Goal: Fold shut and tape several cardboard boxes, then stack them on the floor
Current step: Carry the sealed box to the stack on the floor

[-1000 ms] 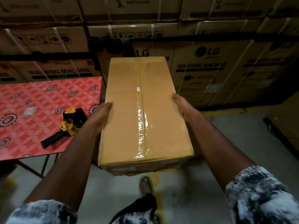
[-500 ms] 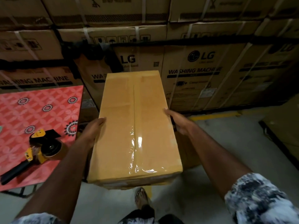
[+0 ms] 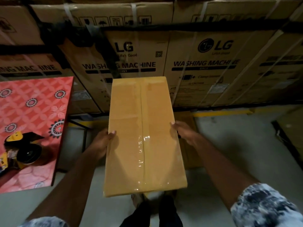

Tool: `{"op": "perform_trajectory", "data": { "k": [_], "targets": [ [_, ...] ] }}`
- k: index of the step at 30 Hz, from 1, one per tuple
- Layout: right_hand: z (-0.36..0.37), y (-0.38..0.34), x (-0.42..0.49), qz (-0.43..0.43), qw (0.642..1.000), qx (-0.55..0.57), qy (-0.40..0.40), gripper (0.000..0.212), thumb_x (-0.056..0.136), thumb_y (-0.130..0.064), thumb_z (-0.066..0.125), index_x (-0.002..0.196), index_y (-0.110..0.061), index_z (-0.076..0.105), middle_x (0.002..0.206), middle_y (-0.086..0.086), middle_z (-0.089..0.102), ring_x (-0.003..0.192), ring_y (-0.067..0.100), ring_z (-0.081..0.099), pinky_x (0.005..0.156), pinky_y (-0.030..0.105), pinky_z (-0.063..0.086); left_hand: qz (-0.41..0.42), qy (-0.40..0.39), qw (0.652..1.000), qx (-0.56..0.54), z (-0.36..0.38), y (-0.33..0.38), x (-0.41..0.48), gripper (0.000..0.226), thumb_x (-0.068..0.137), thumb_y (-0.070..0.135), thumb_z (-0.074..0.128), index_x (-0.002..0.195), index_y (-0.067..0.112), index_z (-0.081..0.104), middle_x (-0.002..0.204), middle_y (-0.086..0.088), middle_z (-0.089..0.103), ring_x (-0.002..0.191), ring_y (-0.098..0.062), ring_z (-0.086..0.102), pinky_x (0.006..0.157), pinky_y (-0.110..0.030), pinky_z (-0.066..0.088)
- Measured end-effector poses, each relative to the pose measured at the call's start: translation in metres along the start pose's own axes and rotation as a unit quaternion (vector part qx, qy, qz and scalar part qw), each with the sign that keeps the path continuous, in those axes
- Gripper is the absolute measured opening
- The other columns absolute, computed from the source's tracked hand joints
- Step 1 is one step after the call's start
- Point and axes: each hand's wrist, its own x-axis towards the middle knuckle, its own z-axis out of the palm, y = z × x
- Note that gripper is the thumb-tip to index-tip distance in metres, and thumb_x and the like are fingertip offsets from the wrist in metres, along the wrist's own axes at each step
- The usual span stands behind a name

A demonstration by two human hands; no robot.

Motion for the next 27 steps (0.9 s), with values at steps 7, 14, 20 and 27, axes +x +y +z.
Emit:
{"op": "perform_trajectory", "data": {
  "k": [7,14,20,27],
  "targets": [
    [-0.01,0.032,0.048,-0.013,0.999,-0.043,0.023,0.029,0.106,-0.021,0.052,0.127,-0.005,0.064,0.118,0.008,0.066,0.104,0.021,0.063,0.063,0.02,0.045,0.01,0.038,0.999,0.021,0.04,-0.04,0.042,0.024,0.101,-0.002,0.051,0.123,0.001,0.059,0.102,-0.01,0.066,0.093,-0.026,0.064,0.071,-0.032,0.054],
    [-0.007,0.078,0.113,-0.01,0.999,-0.045,0.012,0.034,0.094,-0.007,0.07,0.126,-0.005,0.061,0.119,0.005,0.066,0.109,0.019,0.061,0.08,0.026,0.046,-0.035,0.056,0.998,-0.006,0.059,-0.098,0.11,0.015,0.102,0.001,0.052,0.111,0.005,0.062,0.105,-0.013,0.067,0.098,-0.029,0.064,0.075,-0.035,0.056],
    [-0.003,0.108,0.154,0.016,0.997,-0.071,0.016,0.037,0.096,-0.006,0.067,0.132,-0.005,0.057,0.116,0.0,0.059,0.106,0.013,0.054,0.07,0.015,0.045,-0.04,0.056,0.998,-0.007,0.064,-0.14,0.162,0.013,0.101,0.003,0.052,0.111,-0.002,0.06,0.099,-0.014,0.065,0.097,-0.031,0.063,0.076,-0.038,0.054],
    [0.004,0.133,0.198,0.03,0.996,-0.079,0.034,0.037,0.095,-0.005,0.068,0.131,-0.004,0.059,0.115,0.002,0.062,0.104,0.012,0.055,0.071,0.012,0.044,-0.044,0.019,0.999,-0.009,0.069,-0.17,0.207,0.021,0.103,0.003,0.046,0.119,-0.007,0.057,0.11,-0.025,0.065,0.105,-0.041,0.062,0.08,-0.043,0.056]
  ]
}}
